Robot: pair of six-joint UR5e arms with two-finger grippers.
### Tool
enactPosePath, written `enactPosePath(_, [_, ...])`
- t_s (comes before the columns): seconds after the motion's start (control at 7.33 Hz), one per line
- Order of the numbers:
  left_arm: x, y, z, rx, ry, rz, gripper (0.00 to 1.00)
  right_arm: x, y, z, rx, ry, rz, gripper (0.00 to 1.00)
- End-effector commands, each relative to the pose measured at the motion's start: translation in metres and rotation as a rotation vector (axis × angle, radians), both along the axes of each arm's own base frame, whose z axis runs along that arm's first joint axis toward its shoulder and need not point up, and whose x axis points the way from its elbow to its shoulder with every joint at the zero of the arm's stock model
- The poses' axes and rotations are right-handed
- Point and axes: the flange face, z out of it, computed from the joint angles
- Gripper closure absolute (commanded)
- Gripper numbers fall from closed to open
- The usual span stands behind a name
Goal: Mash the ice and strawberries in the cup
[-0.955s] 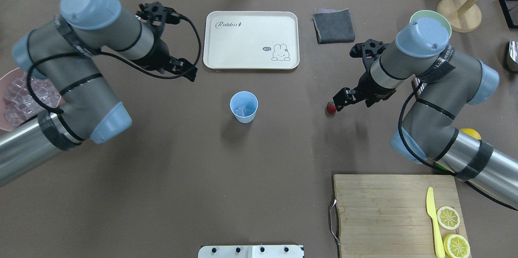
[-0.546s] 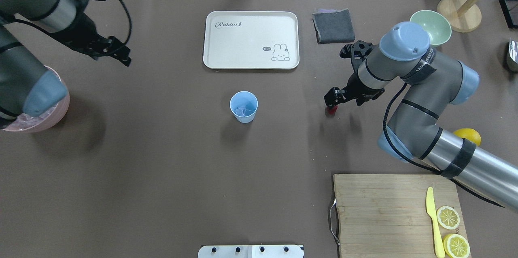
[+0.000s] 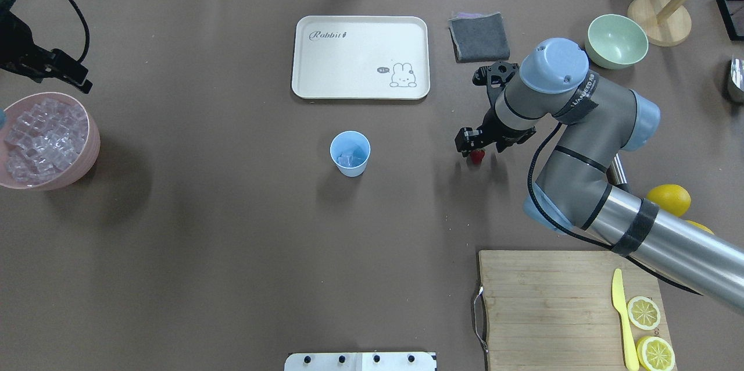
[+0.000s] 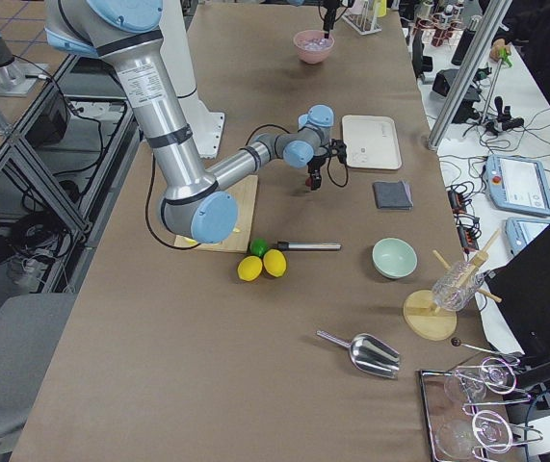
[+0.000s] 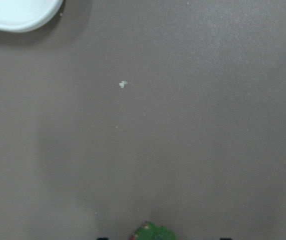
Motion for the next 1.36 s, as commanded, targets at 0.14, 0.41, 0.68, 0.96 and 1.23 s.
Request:
enactPosePath(0.14, [-0.026, -0.001, 0.025, -0.006, -0.019, -0.004, 0.03, -0.006, 0.002, 0.0, -0.01, 0.003, 0.003, 1.0])
enactPosePath(0.41, [-0.073, 0.005, 0.061, -0.015, -0.075, 0.06, 0.03, -0.008, 0.002, -0.016, -0.005, -0.02, -0.002, 1.0])
enactPosePath(0.68, [-0.115, 0.0, 0.083, -0.027, -0.094, 0.062, 0.03, -0.02, -0.008, -0.08, -0.021, -0.088, 0.052, 1.0])
enactPosePath(0.96, [-0.125, 0.0, 0.092, -0.052, -0.099, 0.046, 0.03, -0.029, -0.01, -0.136, -0.056, -0.154, 0.107, 1.0])
enactPosePath(1.23, [-0.135, 0.003, 0.102, -0.076, -0.102, 0.029, 0.03, -0.049, 0.003, -0.186, -0.089, -0.211, 0.133, 1.0])
